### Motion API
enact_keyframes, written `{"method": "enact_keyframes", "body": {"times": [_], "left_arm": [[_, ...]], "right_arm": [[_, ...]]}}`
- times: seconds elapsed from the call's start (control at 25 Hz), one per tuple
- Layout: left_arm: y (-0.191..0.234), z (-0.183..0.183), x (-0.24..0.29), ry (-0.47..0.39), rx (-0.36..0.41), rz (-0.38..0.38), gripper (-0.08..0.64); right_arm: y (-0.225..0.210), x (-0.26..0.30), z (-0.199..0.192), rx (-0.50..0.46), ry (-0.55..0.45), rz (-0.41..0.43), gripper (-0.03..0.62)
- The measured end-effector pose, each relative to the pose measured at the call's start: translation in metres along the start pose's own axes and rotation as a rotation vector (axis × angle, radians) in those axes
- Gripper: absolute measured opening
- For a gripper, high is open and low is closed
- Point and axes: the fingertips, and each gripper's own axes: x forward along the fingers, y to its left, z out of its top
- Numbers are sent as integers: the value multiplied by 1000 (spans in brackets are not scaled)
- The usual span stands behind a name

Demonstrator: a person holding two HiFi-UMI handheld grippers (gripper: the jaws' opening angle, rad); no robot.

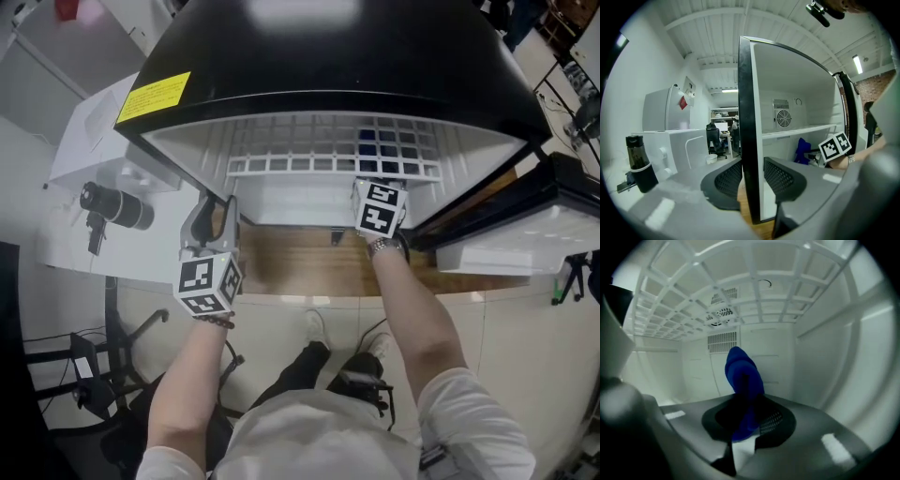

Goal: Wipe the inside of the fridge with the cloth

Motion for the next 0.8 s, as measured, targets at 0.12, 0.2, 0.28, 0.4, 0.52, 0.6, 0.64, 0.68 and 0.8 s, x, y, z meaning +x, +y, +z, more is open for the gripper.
{"method": "enact_keyframes", "body": {"times": [0.12, 0.2, 0.28, 0.4, 0.52, 0.6, 0.64, 0.68, 0.8], "left_arm": [[0, 0, 0, -1, 0, -5, 137], [-1, 0, 1, -2, -1, -8, 137], [0, 1, 0, -3, -1, -10, 137], [-1, 1, 0, -2, -1, -13, 137], [-1, 1, 0, -2, -3, -18, 135], [0, 1, -1, -2, -5, -20, 135], [0, 1, -1, -2, -5, -21, 135], [0, 1, -1, -1, -5, -23, 135], [-1, 1, -1, -4, -5, -28, 135]], "right_arm": [[36, -8, 3, -15, -15, 85, 61], [62, -12, 5, -12, -16, 141, 61], [92, -15, 6, -6, -17, 196, 61], [134, -17, 8, -3, -12, 268, 61], [170, -14, 4, 9, 14, 323, 61], [189, -9, -2, 21, 42, 348, 61], [197, -7, -5, 22, 54, 357, 61], [203, -5, -9, 20, 65, 364, 61], [218, 1, -18, 8, 96, 379, 61]]}}
